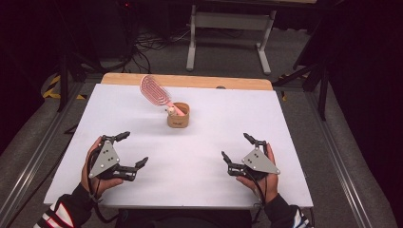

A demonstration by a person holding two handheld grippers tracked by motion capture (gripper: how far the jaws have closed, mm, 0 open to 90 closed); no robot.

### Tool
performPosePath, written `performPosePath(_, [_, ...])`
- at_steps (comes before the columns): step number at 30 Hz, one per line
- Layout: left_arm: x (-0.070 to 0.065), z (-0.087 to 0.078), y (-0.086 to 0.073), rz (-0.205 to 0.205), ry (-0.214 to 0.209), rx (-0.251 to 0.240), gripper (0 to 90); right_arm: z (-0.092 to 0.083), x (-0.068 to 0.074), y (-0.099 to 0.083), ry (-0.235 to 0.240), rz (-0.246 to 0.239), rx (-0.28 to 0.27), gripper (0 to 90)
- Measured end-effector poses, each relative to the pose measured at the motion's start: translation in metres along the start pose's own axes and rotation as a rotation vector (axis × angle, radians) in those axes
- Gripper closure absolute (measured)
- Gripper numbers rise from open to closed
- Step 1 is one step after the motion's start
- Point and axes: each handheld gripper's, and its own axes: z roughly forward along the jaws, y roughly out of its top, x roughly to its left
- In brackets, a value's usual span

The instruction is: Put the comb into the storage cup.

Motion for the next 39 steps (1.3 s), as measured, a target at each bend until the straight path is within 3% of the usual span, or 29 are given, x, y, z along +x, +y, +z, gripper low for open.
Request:
performPosePath(14, [-0.003,-0.008,-0.029,-0.030,0.033,0.083,3.4,-0.003,0.001,-0.002,0.000,-0.005,0.013,10.6])
performPosePath(22, [-0.003,-0.014,-0.044,-0.078,0.034,0.124,3.1,-0.011,-0.001,-0.010,0.007,0.022,0.032,9.9])
performPosePath(39, [0.000,-0.017,-0.044,-0.106,0.056,0.118,4.5,-0.008,-0.005,-0.016,0.027,0.041,0.037,9.6])
